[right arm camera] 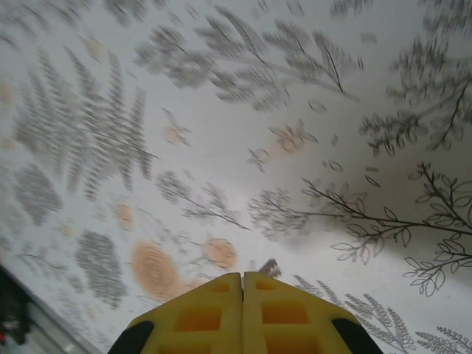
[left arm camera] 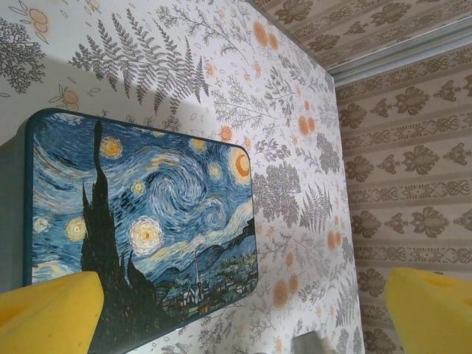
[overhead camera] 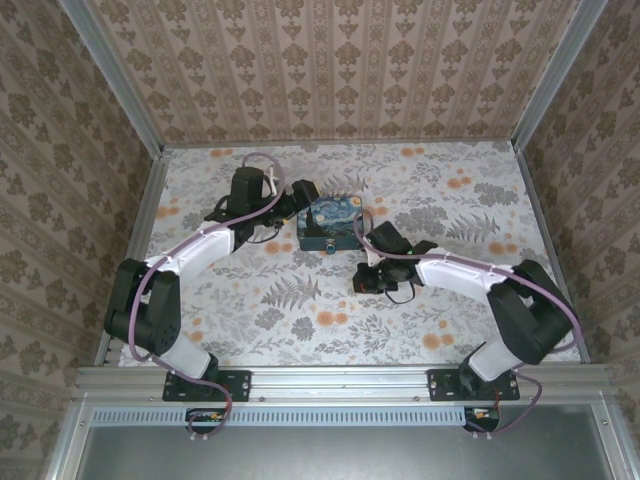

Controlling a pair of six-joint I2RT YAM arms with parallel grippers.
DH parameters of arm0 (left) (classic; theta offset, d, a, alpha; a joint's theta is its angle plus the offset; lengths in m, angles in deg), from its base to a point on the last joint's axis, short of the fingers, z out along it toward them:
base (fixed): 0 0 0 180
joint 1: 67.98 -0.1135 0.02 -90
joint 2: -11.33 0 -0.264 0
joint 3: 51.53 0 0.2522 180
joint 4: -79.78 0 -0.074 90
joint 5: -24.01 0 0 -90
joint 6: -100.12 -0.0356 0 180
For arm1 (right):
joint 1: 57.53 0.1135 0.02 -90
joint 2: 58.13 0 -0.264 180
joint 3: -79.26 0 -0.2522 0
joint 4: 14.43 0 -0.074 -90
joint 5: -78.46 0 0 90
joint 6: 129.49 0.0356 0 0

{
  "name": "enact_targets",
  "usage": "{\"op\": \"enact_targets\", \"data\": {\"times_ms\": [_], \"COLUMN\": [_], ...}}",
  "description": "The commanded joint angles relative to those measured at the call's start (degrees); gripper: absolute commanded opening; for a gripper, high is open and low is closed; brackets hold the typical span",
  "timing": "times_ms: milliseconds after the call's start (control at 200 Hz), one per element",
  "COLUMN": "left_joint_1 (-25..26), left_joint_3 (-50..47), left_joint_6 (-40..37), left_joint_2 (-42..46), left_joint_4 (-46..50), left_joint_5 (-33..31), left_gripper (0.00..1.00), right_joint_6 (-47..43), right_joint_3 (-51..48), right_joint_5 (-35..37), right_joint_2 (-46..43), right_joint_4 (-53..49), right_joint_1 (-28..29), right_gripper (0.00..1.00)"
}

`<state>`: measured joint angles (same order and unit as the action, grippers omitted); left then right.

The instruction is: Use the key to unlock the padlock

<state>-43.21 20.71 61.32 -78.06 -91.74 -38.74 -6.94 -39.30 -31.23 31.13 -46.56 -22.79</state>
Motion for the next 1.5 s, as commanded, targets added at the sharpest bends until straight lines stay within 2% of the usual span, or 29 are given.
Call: {"op": "enact_targets", "data": {"times_ms": [0, 50, 135, 235, 475, 620, 745, 1015, 1235, 1495], "left_joint_1": [0.45, 0.45, 0.50, 0.47, 0.49, 0.24, -0.16, -0.69, -0.91, -1.05], "left_joint_3": [-0.33, -0.25, -0.19, 0.12, 0.43, 0.65, 0.37, -0.40, -0.72, -0.92], "left_joint_6": [-1.71, -1.98, -2.23, -2.46, -2.77, -2.95, -3.12, -3.04, -2.82, -2.46], "left_joint_2": [0.17, 0.04, -0.08, -0.21, -0.69, -0.91, -0.64, -0.35, -0.25, -0.09], "left_joint_4": [1.15, 1.30, 1.54, 1.84, 1.47, 1.57, 1.62, 1.41, 0.99, 0.35], "left_joint_5": [-0.51, -0.68, -0.88, -0.98, -0.99, -1.04, -0.88, -0.79, -0.61, -0.44], "left_gripper": [1.00, 1.00, 1.00, 1.00, 1.00, 1.00, 1.00, 1.00, 1.00, 1.00], "right_joint_6": [-2.97, -3.10, -3.15, -3.30, -4.05, -5.47, -6.65, -8.81, -9.85, -11.20], "right_joint_3": [2.35, 3.37, 4.25, 4.32, 2.98, 4.43, 5.93, 9.96, 10.59, 9.89], "right_joint_5": [1.83, 1.98, 3.05, 4.27, 6.88, 8.71, 10.60, 10.85, 12.06, 15.65], "right_joint_2": [3.60, 4.54, 4.84, 3.81, 2.04, 3.83, 5.59, 9.67, 11.73, 12.09], "right_joint_4": [-1.97, -1.53, -1.53, -2.10, -3.89, -4.61, -5.26, -6.97, -8.07, -10.44], "right_joint_1": [0.30, 0.33, 0.38, 0.35, 1.19, 2.29, 2.78, 4.19, 4.55, 4.55], "right_gripper": [0.02, 0.21, 0.43, 0.50, 0.51, 0.50, 0.45, 0.45, 0.34, 0.29]}}
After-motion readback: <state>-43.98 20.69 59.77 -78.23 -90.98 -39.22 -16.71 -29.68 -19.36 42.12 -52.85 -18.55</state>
